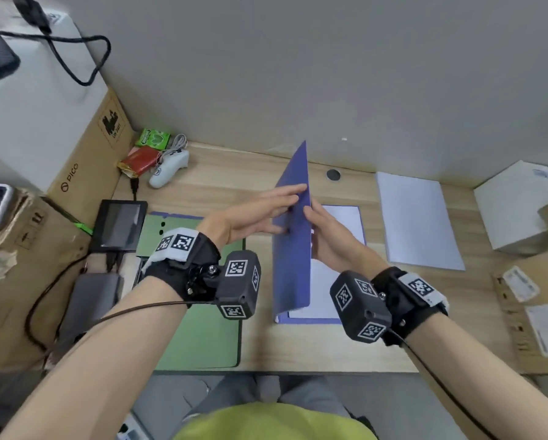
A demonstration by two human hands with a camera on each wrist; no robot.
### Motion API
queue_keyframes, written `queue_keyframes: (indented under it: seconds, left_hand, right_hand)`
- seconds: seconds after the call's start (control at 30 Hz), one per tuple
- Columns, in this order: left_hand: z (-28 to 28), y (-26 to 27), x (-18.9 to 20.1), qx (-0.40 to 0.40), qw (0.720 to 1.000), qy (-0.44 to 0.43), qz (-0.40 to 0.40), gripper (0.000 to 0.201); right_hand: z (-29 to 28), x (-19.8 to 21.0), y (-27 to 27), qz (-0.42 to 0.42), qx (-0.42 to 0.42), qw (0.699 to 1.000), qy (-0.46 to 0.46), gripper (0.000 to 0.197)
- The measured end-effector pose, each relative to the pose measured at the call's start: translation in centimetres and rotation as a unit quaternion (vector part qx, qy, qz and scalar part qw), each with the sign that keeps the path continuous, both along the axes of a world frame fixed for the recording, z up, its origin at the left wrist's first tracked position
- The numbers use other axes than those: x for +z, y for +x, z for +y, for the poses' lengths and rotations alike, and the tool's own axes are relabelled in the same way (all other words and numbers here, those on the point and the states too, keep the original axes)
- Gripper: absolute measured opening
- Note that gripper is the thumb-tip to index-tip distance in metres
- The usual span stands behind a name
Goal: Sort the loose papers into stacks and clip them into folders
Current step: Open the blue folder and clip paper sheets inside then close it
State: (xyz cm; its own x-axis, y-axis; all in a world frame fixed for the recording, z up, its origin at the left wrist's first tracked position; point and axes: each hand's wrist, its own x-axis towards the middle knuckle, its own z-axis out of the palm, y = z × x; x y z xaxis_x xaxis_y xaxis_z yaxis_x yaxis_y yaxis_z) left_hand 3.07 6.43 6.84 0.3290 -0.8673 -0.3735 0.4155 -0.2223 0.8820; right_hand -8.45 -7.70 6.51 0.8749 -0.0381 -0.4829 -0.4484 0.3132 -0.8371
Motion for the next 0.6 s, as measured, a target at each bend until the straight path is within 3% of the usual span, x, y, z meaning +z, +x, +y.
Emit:
queue_keyframes:
  seconds: [0.13, 0.23, 0.33, 0.47, 0.53, 0.6]
  left_hand:
    - [-0.5, -0.8, -1.6, 0.022, 0.999, 0.007, 0.026, 0.040]
    - [-0.9, -1.8, -3.5, 0.015, 0.998, 0.060, 0.031, 0.038]
    - [-1.0, -2.8, -6.2, 0.011, 0.991, 0.130, 0.016, 0.038]
    - [-0.4, -3.9, -9.3, 0.072, 0.972, 0.220, -0.039, 0.056]
    - [0.1, -4.0, -10.7, 0.101, 0.962, 0.250, -0.043, 0.057]
    - [0.8, -4.0, -11.9, 0.118, 0.950, 0.284, -0.047, 0.056]
  right_hand:
    - [-1.0, -0.9, -1.3, -0.022, -0.064, 0.998, -0.012, 0.040]
    - [-2.9, -1.6, -2.8, 0.000, -0.114, 0.992, -0.049, 0.041]
    - [-5.6, -3.0, -5.5, 0.088, -0.139, 0.977, -0.135, 0.042]
    - [-8.4, -7.1, -11.4, 0.246, -0.154, 0.942, -0.168, 0.054]
    - [-8.8, -9.2, -13.8, 0.294, -0.169, 0.928, -0.157, 0.047]
    - [-8.2, -10.2, -15.2, 0.310, -0.200, 0.923, -0.112, 0.026]
